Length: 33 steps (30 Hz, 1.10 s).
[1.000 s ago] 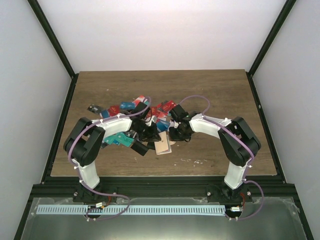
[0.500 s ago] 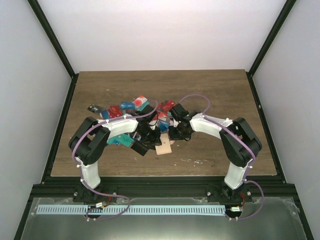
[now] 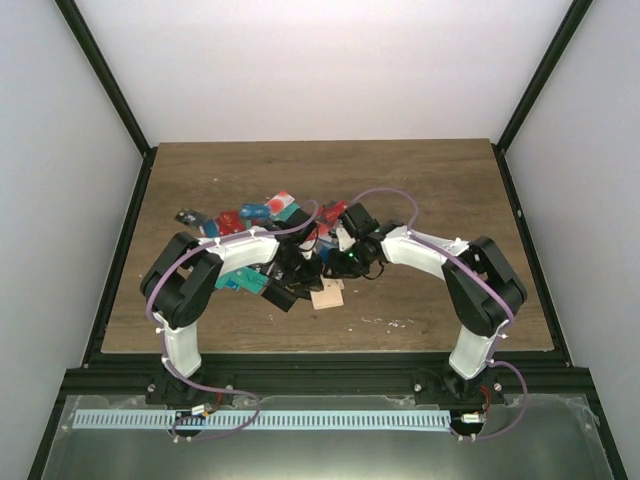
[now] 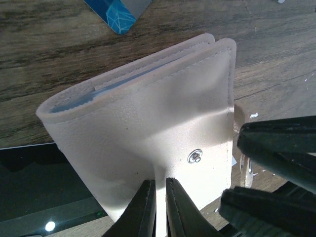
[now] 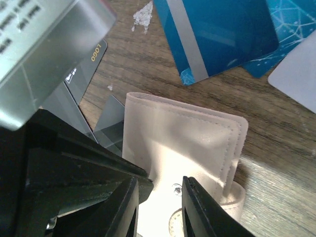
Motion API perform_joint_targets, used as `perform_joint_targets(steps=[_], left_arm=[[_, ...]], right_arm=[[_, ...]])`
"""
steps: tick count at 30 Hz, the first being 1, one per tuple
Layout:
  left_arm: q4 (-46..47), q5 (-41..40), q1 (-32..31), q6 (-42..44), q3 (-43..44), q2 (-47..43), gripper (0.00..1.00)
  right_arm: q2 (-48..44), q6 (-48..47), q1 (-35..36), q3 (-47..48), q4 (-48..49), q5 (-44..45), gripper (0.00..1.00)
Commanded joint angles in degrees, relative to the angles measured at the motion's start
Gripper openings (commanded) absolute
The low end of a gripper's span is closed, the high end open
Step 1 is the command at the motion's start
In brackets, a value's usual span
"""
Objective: Put the credit cards into the card holder
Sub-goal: Close the card holder at the center of the board.
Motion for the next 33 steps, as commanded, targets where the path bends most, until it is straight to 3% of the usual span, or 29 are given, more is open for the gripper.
perform_joint_targets(steps=[1, 9, 19, 26, 33], left_arm=[[-0.06, -1.09, -0.34, 0.91, 0.45, 1.15, 0.09], [0.62, 0.44, -0.24, 1.44, 0.43, 0.87, 0.09], [0.86, 2.22, -0.28, 2.33, 2.11, 0.73, 0.10], [-0.11, 2.48, -0.28, 3.03, 3.23, 1.62, 0.10], [-0.83, 2.46, -0.24, 3.62, 2.84, 2.30, 0.10]], right_arm=[[-1.33, 0.61, -0.50, -1.16, 2.36, -3.30, 0.27], [-2.48, 1.55, -0.58, -2.73, 2.62, 0.26, 0.25], [-11.01, 1.19, -0.82, -6.54, 4.02, 2.80, 0.24], [-18.07, 3.64, -1.05, -18.25, 13.82, -5.72, 0.19], [-16.77, 9.53, -2.91, -27.18, 30.23, -16.22, 0.11]])
